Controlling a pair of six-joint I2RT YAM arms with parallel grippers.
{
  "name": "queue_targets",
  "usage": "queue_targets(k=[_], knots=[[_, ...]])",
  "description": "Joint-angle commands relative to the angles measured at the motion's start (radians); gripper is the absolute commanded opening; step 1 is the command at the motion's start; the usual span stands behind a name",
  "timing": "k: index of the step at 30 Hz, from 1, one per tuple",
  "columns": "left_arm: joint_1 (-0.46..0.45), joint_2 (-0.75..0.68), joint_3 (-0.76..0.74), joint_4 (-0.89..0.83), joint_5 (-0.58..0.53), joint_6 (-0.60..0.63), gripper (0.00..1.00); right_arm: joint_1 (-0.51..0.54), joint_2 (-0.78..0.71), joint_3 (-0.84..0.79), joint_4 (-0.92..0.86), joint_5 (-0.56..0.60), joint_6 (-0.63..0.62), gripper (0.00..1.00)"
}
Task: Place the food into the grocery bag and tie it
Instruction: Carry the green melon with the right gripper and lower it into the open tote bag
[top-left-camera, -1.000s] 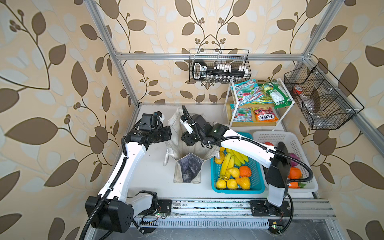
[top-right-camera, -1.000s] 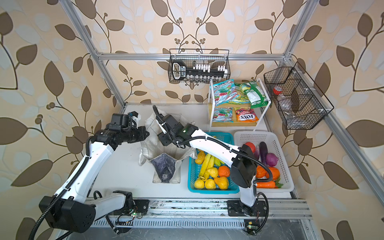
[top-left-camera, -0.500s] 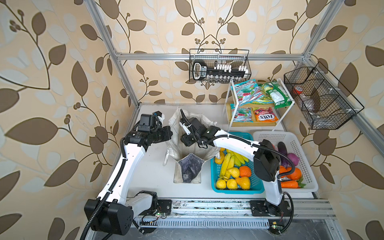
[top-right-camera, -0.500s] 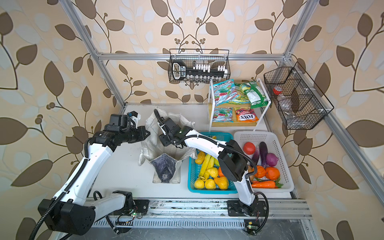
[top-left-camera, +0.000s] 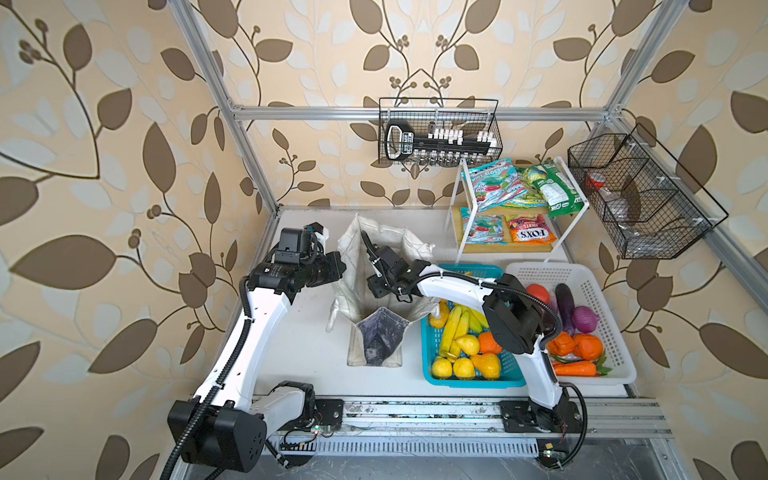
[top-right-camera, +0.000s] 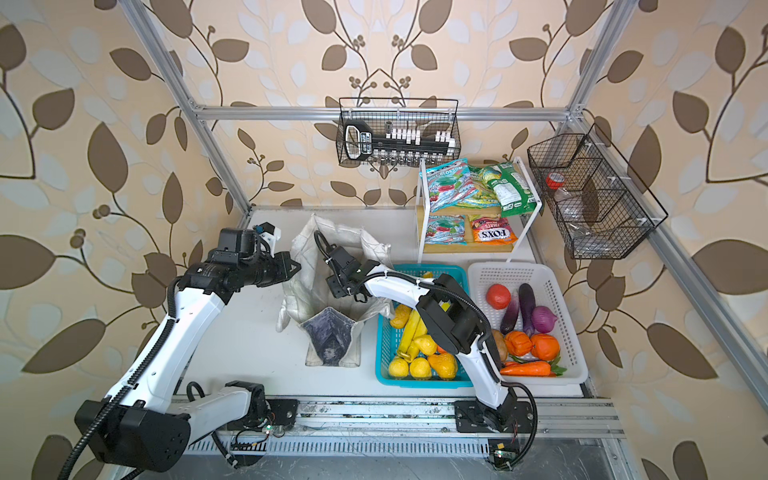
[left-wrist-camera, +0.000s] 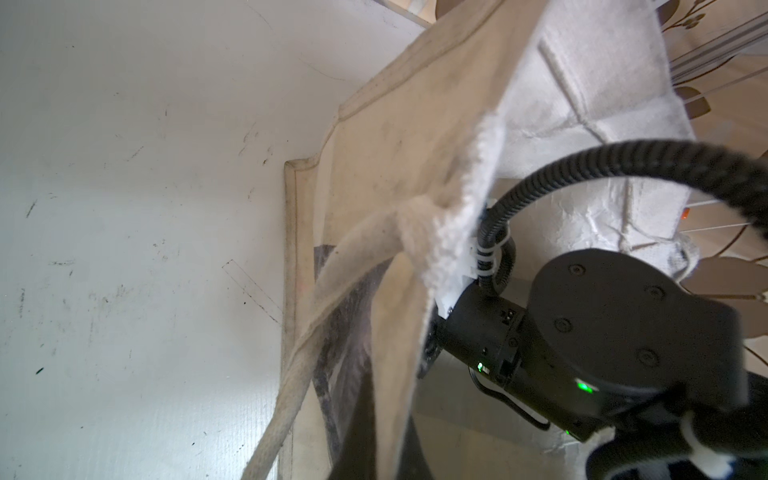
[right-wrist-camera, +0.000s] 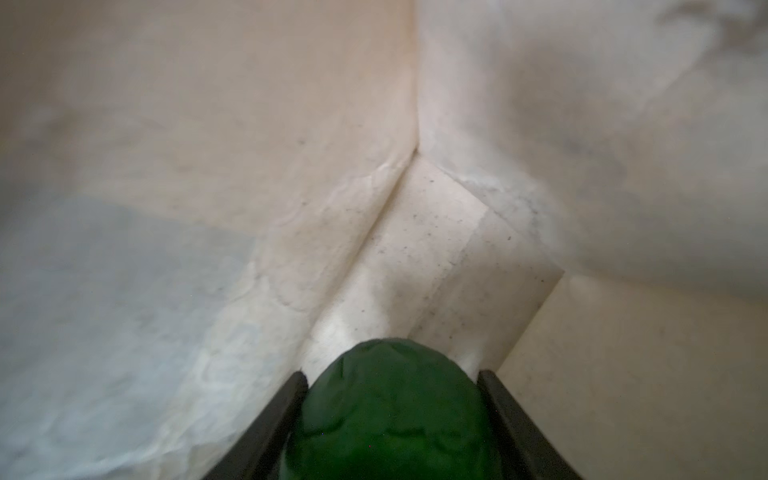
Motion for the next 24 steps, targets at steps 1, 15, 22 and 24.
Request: queue_targets(k=[1,15,22,24], knots=[[0.011,-0.033,0.036,0.032,0.043,-0.003,0.0,-0.007,0.042,-0.001,0.023,0.013,0.034,0.51],[0.011,-0.032,0.019,0.043,0.064,-0.009,0.0,-0.019,0.121,0.042,0.004,-0.008,0.058,0.54],[0.011,-0.043,0.011,0.046,0.043,-0.011,0.0,-0.035,0.133,0.061,0.004,-0.017,0.06,0.59],[0.012,-0.039,0.008,0.046,0.037,-0.011,0.0,-0.034,0.125,0.064,0.006,-0.011,0.05,0.64]])
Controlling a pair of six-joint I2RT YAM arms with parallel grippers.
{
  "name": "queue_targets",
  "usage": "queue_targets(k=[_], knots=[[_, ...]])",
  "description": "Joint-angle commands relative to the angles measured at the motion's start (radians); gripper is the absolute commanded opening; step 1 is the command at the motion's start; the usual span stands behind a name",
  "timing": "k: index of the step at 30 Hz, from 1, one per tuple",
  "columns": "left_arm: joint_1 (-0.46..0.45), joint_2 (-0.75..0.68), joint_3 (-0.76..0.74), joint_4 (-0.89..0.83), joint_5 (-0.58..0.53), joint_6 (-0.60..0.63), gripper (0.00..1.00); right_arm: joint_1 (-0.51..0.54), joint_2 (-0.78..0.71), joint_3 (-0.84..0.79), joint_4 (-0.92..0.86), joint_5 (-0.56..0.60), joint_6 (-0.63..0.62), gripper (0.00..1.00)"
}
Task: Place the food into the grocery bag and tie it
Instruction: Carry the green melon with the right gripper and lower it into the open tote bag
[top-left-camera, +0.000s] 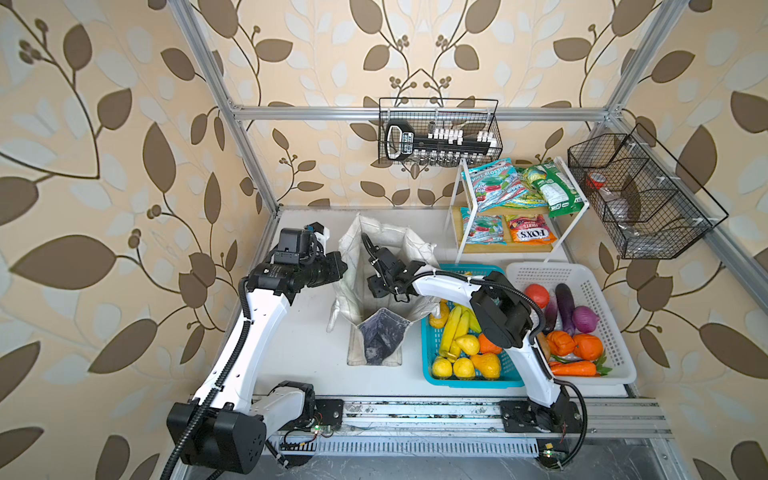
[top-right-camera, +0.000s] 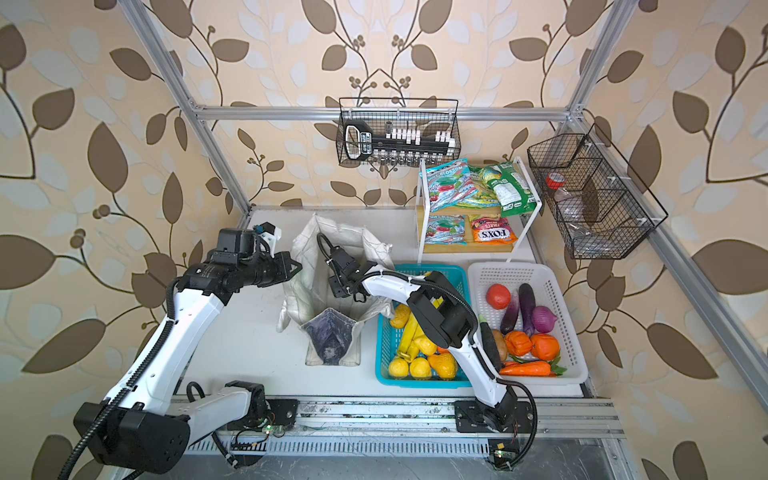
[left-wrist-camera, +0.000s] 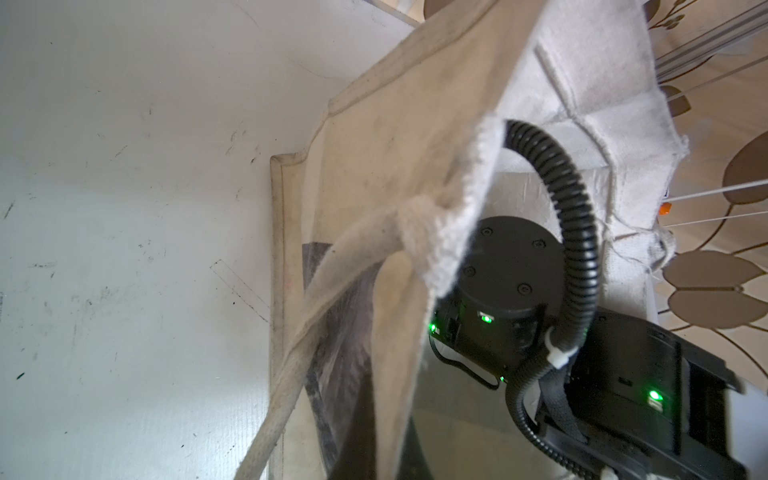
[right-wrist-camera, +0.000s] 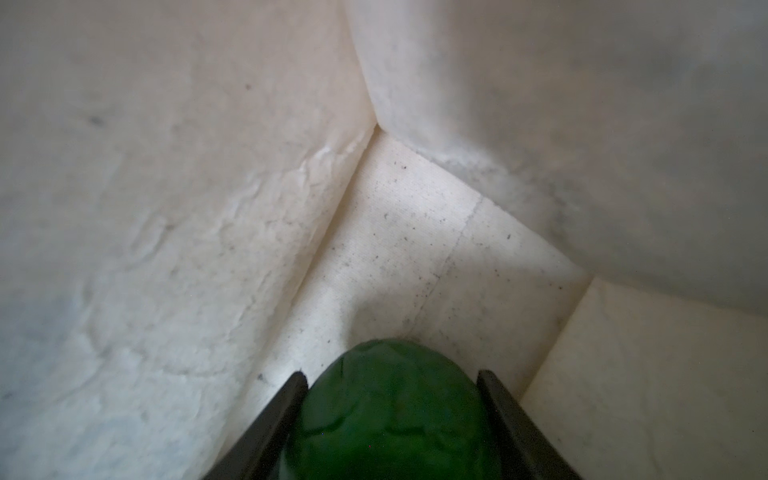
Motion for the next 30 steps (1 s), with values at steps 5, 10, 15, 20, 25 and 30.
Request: queue_targets(k=[5,10,15,20,25,30], knots=[[0.015,-0.025,0.003,0.044,0.007,-0.008,0.0,-0.003,0.003,0.037,-0.02,-0.006,-0.027,0.78],[0.016,-0.025,-0.002,0.042,-0.004,-0.008,0.0,0.021,-0.074,0.057,-0.073,0.017,-0.054,0.89],[0.016,-0.026,-0.003,0.03,-0.04,-0.009,0.0,0.047,-0.194,0.0,-0.069,0.027,-0.057,1.0],[0.016,-0.03,-0.006,0.034,-0.052,-0.007,0.0,0.06,-0.287,-0.001,-0.119,0.0,-0.035,1.0],[0.016,-0.027,-0.008,0.028,-0.07,0.0,0.0,0.08,-0.418,-0.035,-0.152,0.0,-0.045,1.0],[0.016,-0.031,-0.009,0.028,-0.083,0.006,0.0,0.09,-0.627,-0.186,-0.137,0.012,-0.062,1.0]])
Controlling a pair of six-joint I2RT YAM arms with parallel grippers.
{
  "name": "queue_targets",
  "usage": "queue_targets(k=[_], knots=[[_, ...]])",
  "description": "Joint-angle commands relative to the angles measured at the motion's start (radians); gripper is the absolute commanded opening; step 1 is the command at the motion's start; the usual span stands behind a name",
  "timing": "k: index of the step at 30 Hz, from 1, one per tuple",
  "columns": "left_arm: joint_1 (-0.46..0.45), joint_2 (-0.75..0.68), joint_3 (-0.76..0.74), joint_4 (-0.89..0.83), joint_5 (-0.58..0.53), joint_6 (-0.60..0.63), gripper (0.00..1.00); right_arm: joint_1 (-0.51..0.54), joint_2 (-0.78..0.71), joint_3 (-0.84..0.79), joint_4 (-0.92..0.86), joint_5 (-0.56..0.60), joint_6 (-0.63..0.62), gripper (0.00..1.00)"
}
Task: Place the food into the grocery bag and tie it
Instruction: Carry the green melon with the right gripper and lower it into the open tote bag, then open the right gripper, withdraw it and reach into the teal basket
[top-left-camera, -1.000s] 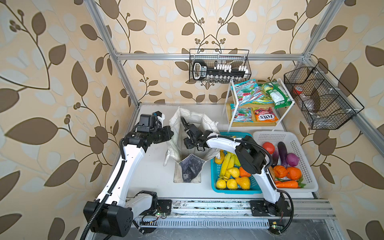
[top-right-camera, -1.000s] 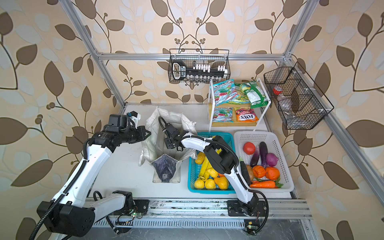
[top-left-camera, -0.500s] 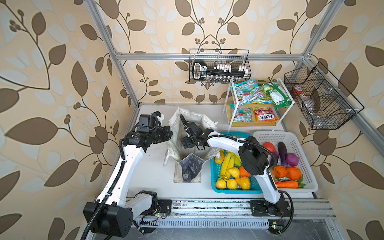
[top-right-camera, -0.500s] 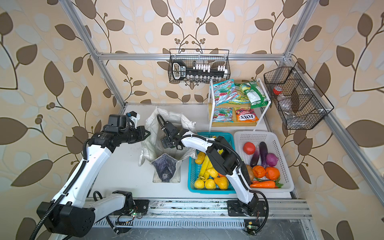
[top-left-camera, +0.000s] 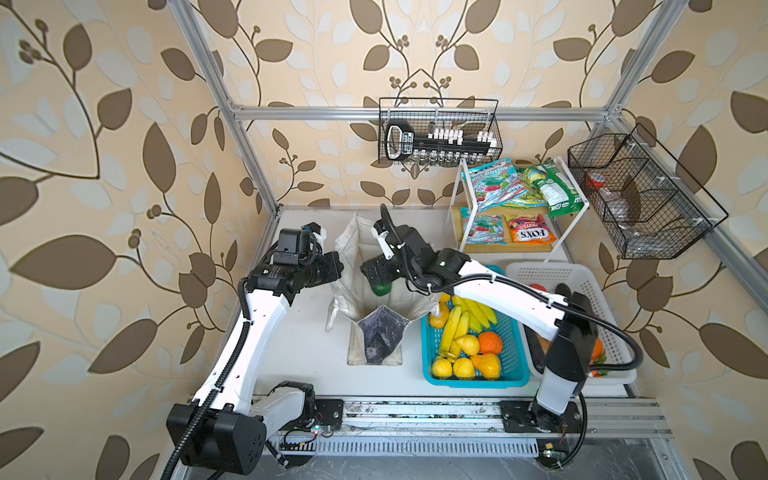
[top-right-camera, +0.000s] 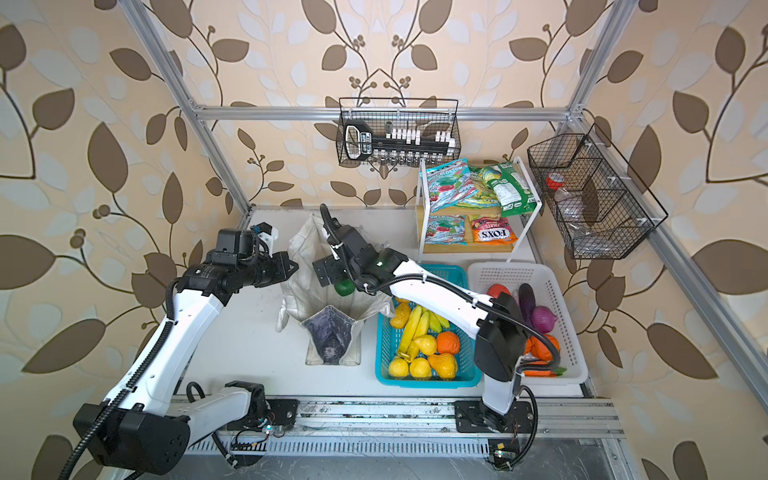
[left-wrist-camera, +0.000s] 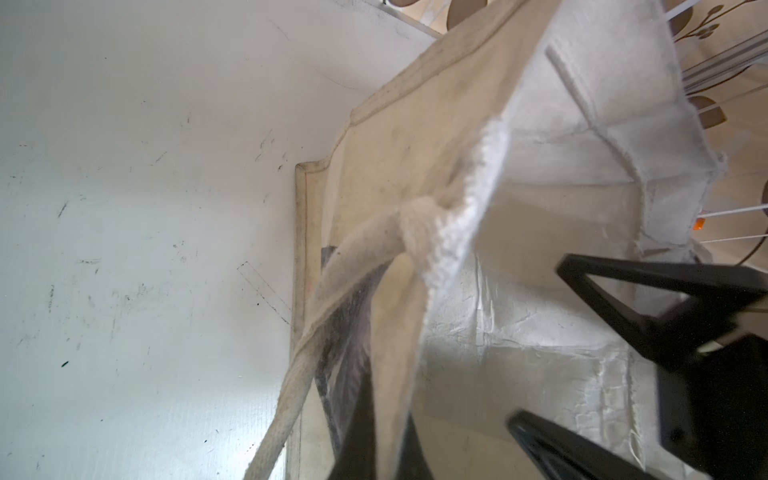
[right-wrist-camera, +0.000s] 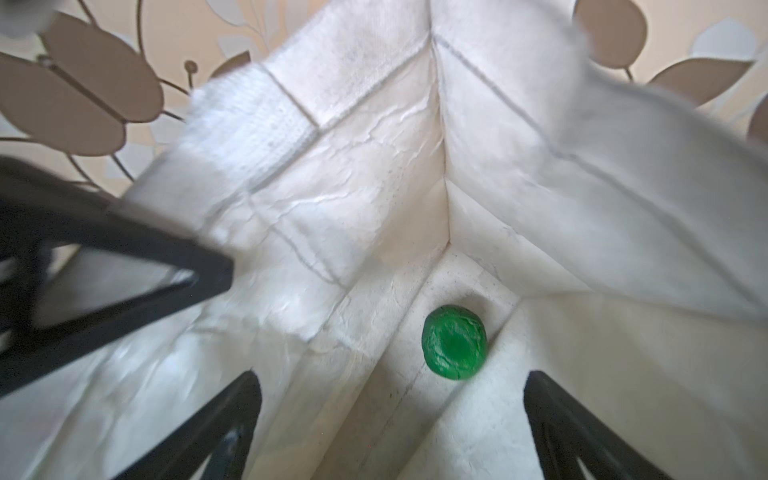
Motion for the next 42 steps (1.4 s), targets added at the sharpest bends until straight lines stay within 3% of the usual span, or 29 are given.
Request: queue_targets(k=[1,14,23,30,32,36,42], knots=[[0.009,-0.028,-0.005,0.03,-0.017,0.005,0.0,0.008,-0.131,-0.09,-0.037,0.003,-0.026,1.0],[0.01,-0.034,-0.004,0.027,-0.023,0.007,0.0,-0.068,-0.701,-0.538,-0.175,-0.044,0.022,1.0],[0.011,-0.05,-0.007,0.03,-0.037,0.008,0.0,-0.092,-0.95,-0.733,-0.318,-0.032,0.126,1.0],[0.01,-0.033,-0.008,0.027,-0.028,0.008,0.0,-0.092,-1.012,-0.859,-0.395,-0.03,0.187,1.0],[0.01,-0.037,-0.008,0.028,-0.029,0.006,0.0,-0.089,-1.019,-0.888,-0.41,0.018,0.216,1.0],[0.011,-0.046,-0.011,0.032,-0.034,0.007,0.0,-0.073,-0.974,-0.882,-0.422,0.072,0.263,0.93],[0.011,-0.041,-0.01,0.031,-0.014,0.007,0.0,-0.043,-0.923,-0.943,-0.371,0.107,0.331,0.9]])
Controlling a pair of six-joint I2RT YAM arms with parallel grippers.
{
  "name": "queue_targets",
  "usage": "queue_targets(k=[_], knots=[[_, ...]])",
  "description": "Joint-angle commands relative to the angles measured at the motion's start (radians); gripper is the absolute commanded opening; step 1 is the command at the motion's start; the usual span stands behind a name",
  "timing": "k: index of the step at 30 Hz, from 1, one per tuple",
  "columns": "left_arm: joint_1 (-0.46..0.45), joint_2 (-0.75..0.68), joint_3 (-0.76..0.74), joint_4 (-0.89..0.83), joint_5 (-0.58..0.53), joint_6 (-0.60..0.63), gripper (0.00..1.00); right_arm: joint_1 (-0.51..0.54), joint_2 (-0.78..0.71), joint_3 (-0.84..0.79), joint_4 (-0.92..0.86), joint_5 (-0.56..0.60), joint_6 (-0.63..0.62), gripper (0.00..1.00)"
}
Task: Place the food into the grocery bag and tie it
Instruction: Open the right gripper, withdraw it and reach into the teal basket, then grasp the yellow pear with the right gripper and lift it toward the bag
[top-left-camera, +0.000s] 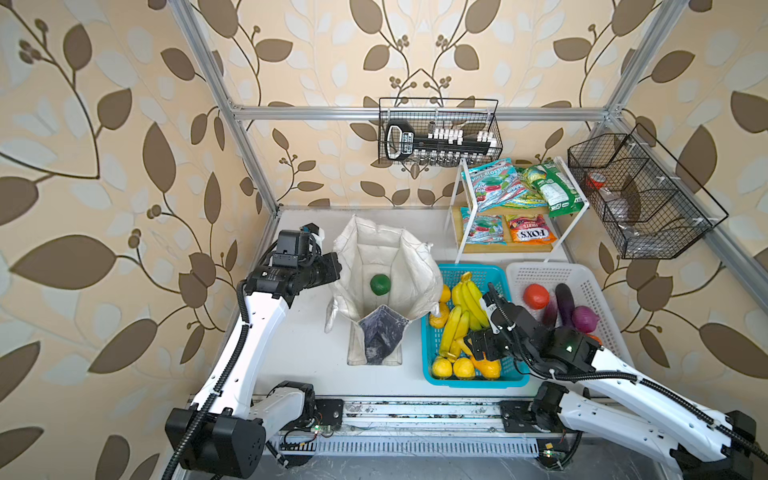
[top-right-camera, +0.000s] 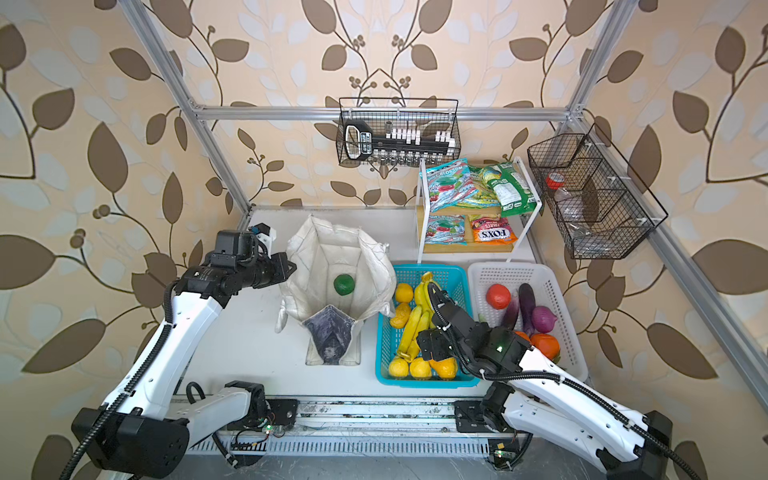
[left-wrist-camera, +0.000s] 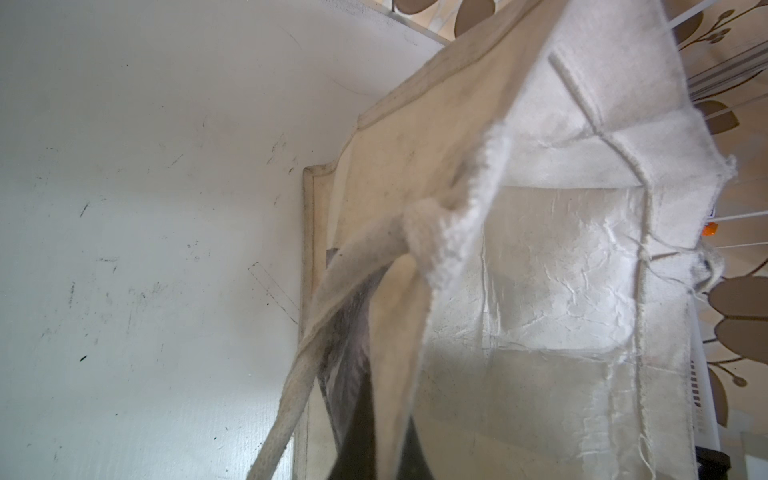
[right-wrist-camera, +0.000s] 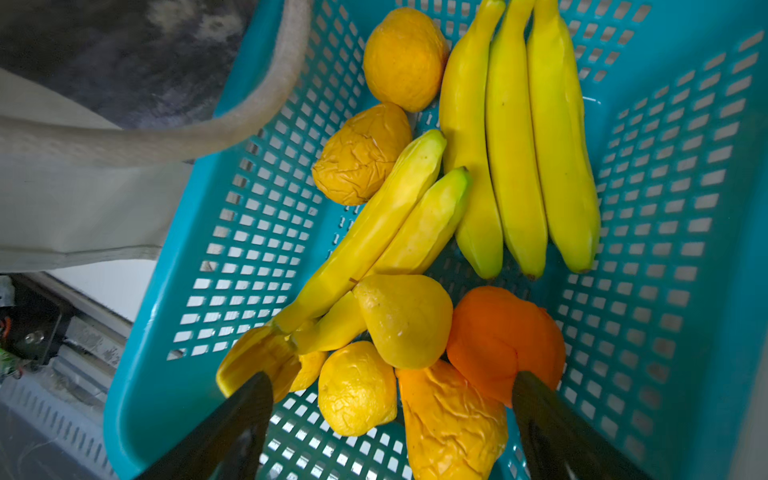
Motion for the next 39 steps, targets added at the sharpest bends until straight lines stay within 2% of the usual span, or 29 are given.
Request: queue_targets(k=[1,5,10,23,29,32,39], knots=[[0.01,-0.024,-0.002,0.033,0.015,0.005,0.0,0.021,0.014,-0.035,0.011,0.067,0.066,0.87],[0.011,-0.027,-0.003,0.036,0.021,0.007,0.0,0.022,0.039,-0.059,0.055,0.077,0.066,0.77],[0.011,-0.025,-0.005,0.036,0.025,0.006,0.0,0.023,0.119,-0.071,0.142,0.023,0.041,0.66],[0.011,-0.025,-0.006,0.035,0.023,0.008,0.0,0.022,0.221,-0.146,0.25,-0.022,0.035,0.65],[0.01,-0.026,-0.008,0.038,0.022,0.008,0.0,0.012,0.26,-0.167,0.292,-0.019,0.026,0.72],[0.01,-0.023,-0.008,0.038,0.024,0.008,0.0,0.012,0.268,-0.173,0.319,-0.01,0.027,0.72],[0.011,-0.03,-0.009,0.037,0.021,0.009,0.0,0.009,0.269,-0.175,0.328,0.031,0.019,0.61]])
